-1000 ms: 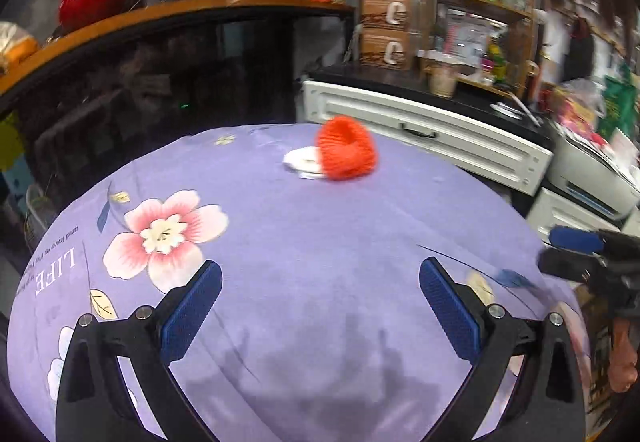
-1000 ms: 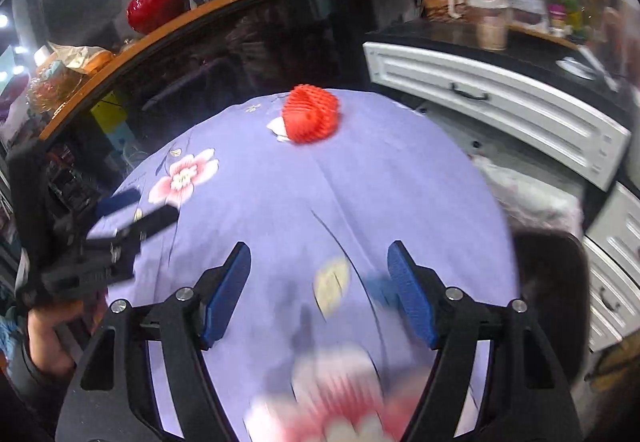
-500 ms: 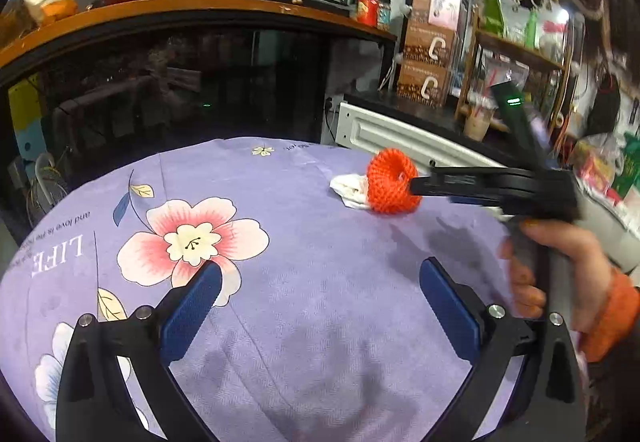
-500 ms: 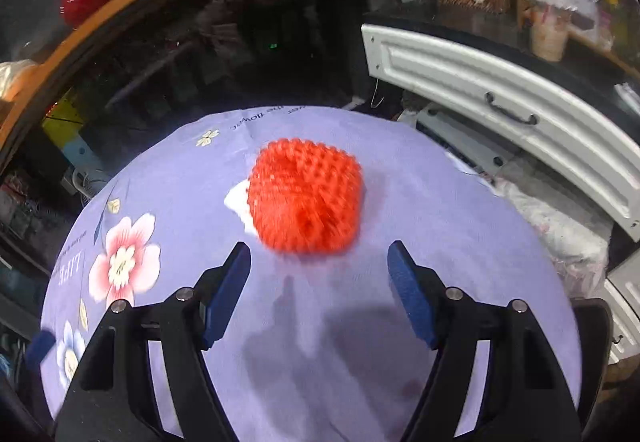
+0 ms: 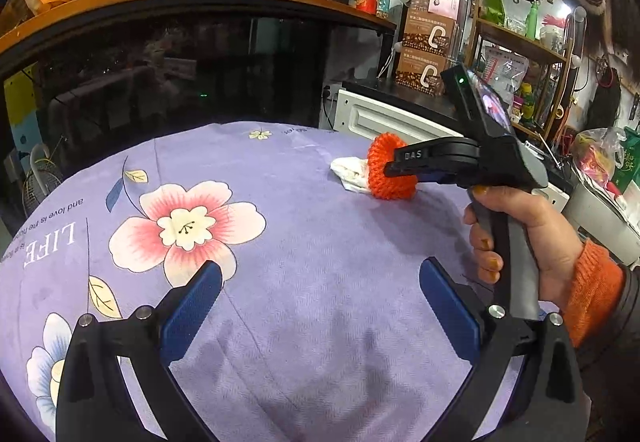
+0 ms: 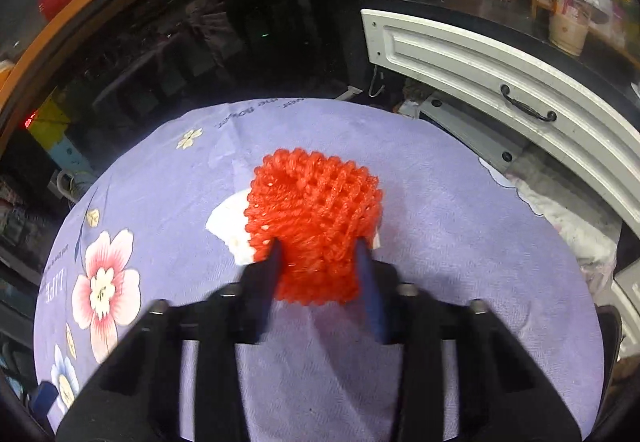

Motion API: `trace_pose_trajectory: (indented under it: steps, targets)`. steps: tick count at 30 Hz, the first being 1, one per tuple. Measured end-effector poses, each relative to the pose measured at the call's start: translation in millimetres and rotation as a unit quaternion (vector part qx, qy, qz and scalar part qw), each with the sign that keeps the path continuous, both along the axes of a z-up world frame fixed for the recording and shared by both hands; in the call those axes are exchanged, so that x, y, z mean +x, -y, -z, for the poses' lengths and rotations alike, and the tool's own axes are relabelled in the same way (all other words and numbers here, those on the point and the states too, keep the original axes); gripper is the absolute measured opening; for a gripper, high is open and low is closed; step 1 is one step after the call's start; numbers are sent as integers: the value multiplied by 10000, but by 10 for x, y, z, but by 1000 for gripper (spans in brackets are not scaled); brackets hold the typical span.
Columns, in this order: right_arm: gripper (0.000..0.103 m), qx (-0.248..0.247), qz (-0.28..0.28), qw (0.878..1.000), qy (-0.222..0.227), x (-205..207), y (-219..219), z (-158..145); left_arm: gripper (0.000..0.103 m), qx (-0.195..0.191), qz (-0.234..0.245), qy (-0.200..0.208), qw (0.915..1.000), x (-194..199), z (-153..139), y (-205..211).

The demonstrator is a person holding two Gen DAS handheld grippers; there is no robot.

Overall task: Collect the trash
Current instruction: 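Grasp the orange foam net with the right tool, then grasp the white tissue with the left tool while the right tool holds the orange net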

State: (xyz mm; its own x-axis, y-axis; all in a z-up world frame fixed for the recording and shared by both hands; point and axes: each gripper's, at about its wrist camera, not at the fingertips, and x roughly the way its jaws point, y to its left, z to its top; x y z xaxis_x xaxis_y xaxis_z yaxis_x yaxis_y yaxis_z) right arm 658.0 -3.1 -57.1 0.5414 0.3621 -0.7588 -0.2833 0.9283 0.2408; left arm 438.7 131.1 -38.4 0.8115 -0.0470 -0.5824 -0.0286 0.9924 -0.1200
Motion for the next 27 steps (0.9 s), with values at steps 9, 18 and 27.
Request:
trace_pose_trajectory:
  steps: [9,18,27]
  targets:
    - [15,314,-260,9983,428,-456,252,-267,98,51,52,-105,9999,15,77,48]
    - [15,564,-459,9958,555,-1089,816,-397,98,274,133,-259,9992,212,112,165]
    - [15,676,-554,9935,725,-1561,1301,-435,98,599,535,-545,9953,1020,103,489]
